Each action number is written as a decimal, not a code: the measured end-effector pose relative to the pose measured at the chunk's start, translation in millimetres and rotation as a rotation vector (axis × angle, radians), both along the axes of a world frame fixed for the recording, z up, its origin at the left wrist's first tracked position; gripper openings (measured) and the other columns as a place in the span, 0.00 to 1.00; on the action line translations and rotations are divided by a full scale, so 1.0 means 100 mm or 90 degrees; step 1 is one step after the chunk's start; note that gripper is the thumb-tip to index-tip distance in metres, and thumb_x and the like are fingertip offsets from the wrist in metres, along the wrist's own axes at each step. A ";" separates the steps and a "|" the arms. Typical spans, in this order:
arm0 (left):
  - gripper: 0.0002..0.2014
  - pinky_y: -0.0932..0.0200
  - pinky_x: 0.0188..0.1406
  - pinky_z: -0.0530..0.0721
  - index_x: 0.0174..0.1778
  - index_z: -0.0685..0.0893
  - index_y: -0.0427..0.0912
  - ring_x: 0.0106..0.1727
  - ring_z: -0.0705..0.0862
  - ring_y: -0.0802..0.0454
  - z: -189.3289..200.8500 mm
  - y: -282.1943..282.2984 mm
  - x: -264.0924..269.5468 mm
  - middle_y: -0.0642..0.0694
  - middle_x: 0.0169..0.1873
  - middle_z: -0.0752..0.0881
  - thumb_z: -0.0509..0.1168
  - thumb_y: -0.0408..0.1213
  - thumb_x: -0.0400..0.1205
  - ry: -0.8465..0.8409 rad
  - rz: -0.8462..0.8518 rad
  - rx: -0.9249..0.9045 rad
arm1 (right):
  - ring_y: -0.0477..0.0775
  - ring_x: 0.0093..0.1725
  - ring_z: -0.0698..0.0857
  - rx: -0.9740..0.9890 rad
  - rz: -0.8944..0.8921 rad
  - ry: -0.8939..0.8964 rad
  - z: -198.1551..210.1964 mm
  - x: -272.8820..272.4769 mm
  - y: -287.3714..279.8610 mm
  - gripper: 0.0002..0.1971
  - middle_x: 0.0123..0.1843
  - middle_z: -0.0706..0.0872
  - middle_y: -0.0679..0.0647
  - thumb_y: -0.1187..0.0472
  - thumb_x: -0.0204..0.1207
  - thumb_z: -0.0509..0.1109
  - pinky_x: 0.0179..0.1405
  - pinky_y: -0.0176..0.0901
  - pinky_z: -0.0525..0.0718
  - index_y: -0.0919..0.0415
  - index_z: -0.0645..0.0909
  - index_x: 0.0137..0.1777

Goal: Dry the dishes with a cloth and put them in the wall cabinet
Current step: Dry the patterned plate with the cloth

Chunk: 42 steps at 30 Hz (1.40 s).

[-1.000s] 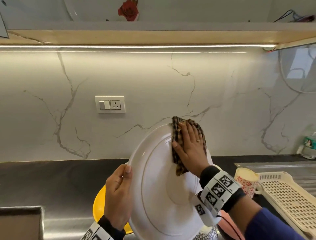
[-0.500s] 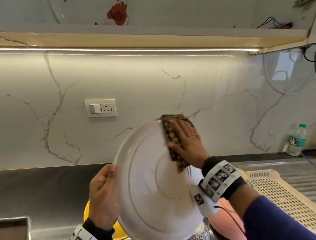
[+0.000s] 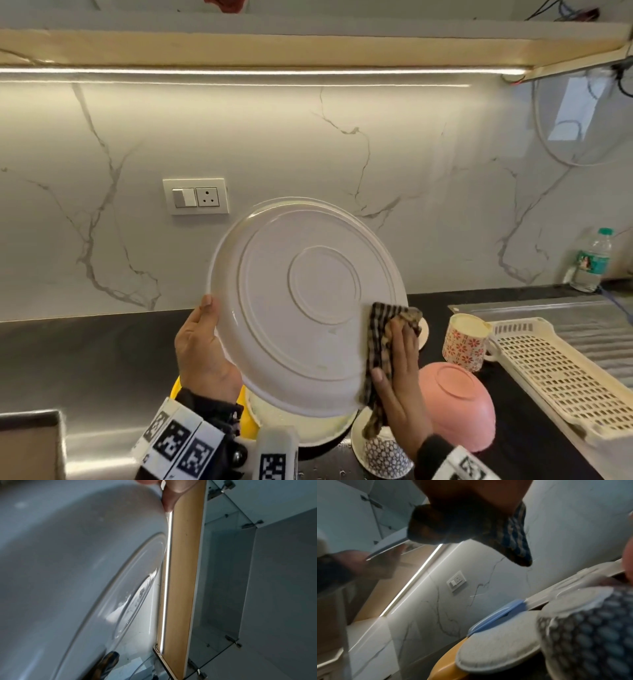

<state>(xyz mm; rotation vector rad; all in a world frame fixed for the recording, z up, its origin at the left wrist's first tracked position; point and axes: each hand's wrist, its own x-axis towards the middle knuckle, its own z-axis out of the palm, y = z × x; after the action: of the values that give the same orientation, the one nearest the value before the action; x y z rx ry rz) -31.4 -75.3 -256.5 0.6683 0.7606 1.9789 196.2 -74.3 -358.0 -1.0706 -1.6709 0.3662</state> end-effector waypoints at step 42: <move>0.25 0.53 0.41 0.84 0.31 0.86 0.38 0.38 0.83 0.44 0.08 -0.29 0.19 0.40 0.34 0.85 0.75 0.60 0.62 0.108 -0.042 0.122 | 0.41 0.81 0.34 0.231 -0.172 -0.269 1.22 0.06 0.64 0.36 0.82 0.47 0.53 0.32 0.78 0.38 0.79 0.47 0.37 0.48 0.40 0.81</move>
<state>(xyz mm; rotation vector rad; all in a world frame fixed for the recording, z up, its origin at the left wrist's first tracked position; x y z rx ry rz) -12.8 -104.1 -248.0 0.9723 0.6443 1.9674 202.3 -10.2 -236.3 -1.1258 -1.8342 -0.3511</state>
